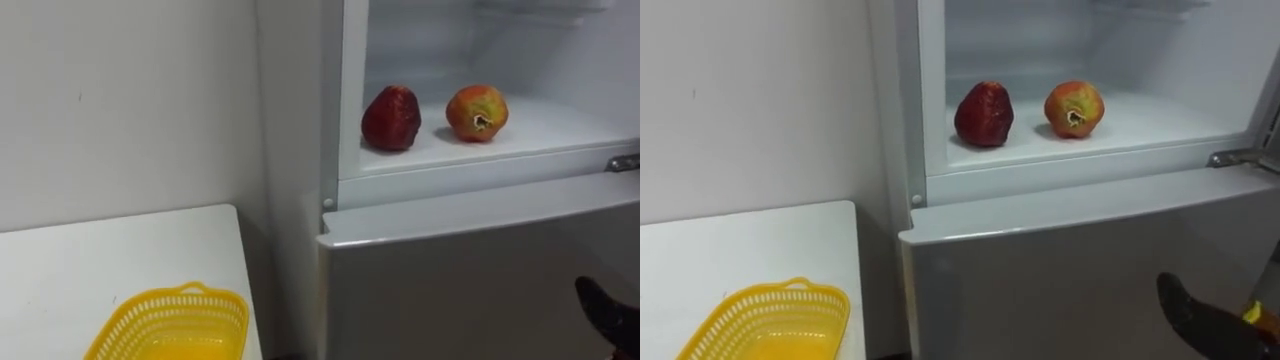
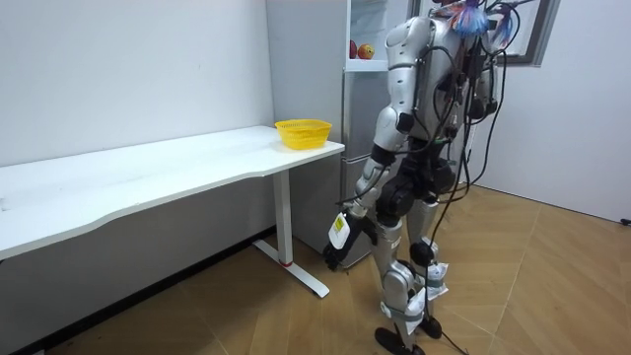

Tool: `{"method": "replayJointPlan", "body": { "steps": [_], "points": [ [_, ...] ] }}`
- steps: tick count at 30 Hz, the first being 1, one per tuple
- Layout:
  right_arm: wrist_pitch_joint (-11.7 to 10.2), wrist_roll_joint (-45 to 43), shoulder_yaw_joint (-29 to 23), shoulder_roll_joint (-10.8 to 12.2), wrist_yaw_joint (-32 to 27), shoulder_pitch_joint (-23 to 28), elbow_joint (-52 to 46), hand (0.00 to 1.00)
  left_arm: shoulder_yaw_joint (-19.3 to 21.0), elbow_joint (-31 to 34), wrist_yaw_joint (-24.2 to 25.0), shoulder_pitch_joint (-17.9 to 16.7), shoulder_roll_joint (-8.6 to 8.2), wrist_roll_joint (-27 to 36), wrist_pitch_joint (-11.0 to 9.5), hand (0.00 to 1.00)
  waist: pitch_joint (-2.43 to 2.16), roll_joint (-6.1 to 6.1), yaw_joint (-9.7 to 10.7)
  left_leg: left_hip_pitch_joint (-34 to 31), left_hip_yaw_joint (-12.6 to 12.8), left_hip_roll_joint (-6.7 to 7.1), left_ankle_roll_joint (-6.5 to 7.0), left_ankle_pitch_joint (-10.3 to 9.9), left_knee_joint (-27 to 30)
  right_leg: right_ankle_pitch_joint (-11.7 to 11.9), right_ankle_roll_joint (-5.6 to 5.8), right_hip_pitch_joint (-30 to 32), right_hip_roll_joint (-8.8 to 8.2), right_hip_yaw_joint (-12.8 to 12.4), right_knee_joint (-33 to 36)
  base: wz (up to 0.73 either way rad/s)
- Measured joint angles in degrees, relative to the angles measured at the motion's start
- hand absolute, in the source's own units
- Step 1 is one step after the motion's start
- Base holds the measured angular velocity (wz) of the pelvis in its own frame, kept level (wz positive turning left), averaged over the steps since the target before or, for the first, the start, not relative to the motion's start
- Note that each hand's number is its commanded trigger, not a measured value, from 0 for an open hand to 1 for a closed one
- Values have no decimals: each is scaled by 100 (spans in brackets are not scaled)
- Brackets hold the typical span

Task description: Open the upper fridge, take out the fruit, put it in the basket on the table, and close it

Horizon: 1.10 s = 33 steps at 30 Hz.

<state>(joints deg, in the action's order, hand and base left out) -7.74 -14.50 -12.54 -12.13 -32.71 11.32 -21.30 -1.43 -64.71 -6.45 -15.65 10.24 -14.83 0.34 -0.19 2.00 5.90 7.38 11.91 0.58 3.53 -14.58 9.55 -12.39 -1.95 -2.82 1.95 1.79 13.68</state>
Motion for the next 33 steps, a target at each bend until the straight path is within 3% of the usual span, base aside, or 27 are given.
{"method": "replayJointPlan", "body": {
  "steps": [10, 14, 20, 24, 27, 33],
  "points": [
    [-31, -198, -15, -212, -362, -468, -437, 0, -43, -35, 117, 90, -8, -170, 62, 0, -46, 86, -142, 5, -71, 1, -1, 1, 15, 18, -9, -74, -7, 84, -67, 3],
    [-37, -199, -5, -248, -367, -897, -429, 0, -90, -106, 209, 169, -3, -258, 115, 0, -1, 137, -140, 11, -236, 6, -4, 5, 29, 35, -10, -194, -36, 315, -119, 20],
    [-7, -54, 17, -386, -282, -1447, -252, 0, -160, -110, 253, 286, 5, -400, 322, 0, 5, 160, -300, -18, -335, 17, -3, 5, 50, 40, -8, -240, -69, 430, -192, 9],
    [146, 127, 23, -590, -172, -1952, 125, 0, -206, -93, 315, 351, 79, -400, 341, 0, 32, 213, -329, -79, -438, 18, -4, 5, 106, 40, -8, -248, -79, 554, -202, 14],
    [145, 115, 59, -703, -81, -2172, 383, 0, -157, -50, 342, 364, 87, -515, 336, 0, 19, 247, -456, -82, -441, 18, -11, 9, 135, 43, -13, -228, -84, 548, -200, 2],
    [227, 321, 264, -731, 162, -2519, 628, 0, -104, 20, 563, 478, 112, -611, 334, 0, 54, 316, -649, -171, -520, 23, -15, 14, 220, 49, -23, -213, -86, 643, -209, 6]
  ]
}}
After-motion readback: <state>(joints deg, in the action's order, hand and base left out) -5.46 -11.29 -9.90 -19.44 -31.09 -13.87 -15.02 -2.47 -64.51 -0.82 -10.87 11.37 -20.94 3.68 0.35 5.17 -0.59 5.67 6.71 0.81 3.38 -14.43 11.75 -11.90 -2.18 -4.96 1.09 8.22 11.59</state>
